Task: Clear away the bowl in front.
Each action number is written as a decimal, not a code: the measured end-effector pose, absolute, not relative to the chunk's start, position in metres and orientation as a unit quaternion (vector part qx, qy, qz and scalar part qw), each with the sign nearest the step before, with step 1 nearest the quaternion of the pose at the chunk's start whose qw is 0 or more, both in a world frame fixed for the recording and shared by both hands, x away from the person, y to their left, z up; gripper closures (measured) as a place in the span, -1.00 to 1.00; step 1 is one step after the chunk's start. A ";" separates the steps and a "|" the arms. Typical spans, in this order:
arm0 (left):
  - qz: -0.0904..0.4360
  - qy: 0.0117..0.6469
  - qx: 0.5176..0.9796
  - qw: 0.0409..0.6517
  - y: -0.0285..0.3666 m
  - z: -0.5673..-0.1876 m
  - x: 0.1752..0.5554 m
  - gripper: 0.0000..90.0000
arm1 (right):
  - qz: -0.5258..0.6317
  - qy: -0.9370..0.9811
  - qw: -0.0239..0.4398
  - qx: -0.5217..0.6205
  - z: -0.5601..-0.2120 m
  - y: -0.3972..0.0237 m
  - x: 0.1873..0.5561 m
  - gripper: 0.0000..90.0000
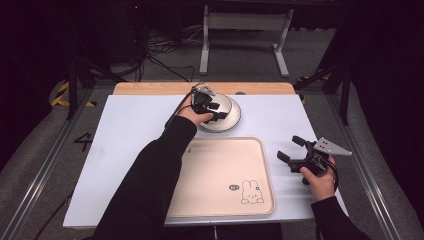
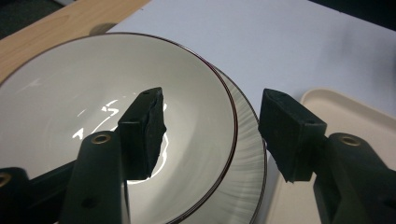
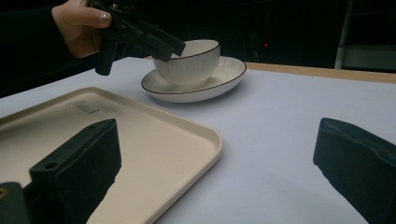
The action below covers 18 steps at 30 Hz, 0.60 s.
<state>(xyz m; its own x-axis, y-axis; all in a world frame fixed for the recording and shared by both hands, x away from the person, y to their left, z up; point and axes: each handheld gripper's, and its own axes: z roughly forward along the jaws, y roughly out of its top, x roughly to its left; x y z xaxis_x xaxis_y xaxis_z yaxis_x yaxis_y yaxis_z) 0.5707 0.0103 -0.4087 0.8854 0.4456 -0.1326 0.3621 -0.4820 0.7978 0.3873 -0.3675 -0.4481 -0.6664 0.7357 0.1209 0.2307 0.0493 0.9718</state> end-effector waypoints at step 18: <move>0.090 0.199 0.901 0.375 -0.006 -0.419 0.567 0.27 | 0.594 0.695 0.213 0.346 -0.449 -0.367 0.387 -0.97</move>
